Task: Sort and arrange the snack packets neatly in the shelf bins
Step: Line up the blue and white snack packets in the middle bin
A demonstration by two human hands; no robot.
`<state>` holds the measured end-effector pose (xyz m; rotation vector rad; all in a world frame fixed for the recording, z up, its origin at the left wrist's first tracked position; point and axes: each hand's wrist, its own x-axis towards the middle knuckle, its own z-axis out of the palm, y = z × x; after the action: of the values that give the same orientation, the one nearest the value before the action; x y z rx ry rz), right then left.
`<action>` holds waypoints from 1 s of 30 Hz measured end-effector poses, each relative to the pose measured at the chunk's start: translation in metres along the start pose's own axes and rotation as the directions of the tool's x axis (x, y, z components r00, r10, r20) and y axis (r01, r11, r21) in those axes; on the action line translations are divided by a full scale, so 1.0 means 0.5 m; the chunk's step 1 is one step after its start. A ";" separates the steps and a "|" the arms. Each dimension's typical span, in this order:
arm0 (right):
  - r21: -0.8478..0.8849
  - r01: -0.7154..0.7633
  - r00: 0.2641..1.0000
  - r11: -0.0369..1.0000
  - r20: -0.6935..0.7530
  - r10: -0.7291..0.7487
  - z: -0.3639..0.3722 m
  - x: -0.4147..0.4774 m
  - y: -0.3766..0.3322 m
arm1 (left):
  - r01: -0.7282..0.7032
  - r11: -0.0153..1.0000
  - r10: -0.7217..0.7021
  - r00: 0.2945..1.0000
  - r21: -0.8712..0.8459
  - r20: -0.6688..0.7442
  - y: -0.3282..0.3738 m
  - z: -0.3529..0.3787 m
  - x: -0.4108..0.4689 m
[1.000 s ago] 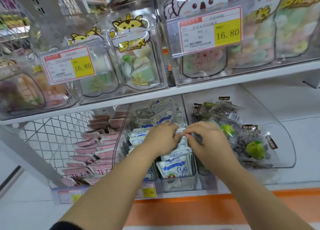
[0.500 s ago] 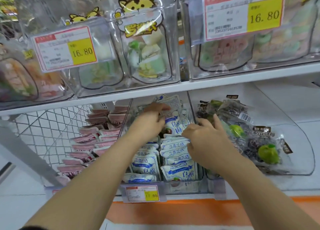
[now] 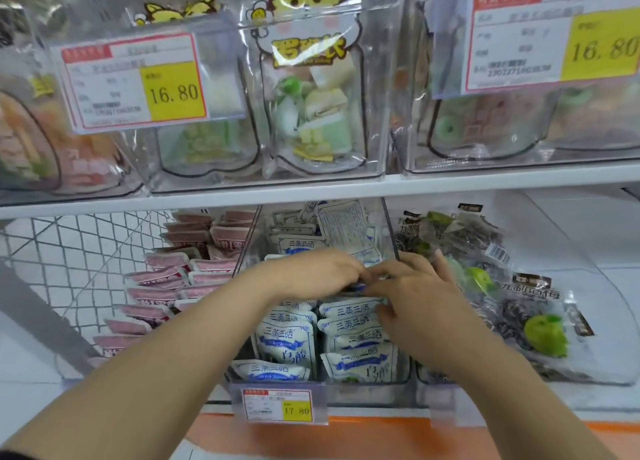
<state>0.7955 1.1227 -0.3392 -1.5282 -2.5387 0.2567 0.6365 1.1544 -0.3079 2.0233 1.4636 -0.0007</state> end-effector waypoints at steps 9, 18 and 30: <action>0.027 -0.017 1.000 0.999 -0.005 0.017 -0.002 0.005 -0.001 | 0.297 0.953 -0.289 0.816 -0.065 -0.502 -0.081 -0.046 0.106; 0.057 -0.005 1.000 0.998 -0.018 0.006 0.002 0.005 0.003 | 0.447 0.870 -0.342 0.851 0.208 -0.399 -0.059 -0.005 0.134; 0.099 -0.009 0.999 0.995 -0.043 0.014 0.007 0.008 0.003 | 0.248 0.963 -0.265 0.778 -0.109 -0.569 -0.052 0.000 0.109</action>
<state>0.7942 1.1268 -0.3428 -1.4957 -2.4459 0.3405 0.6351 1.2057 -0.3400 1.8619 2.0943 0.5720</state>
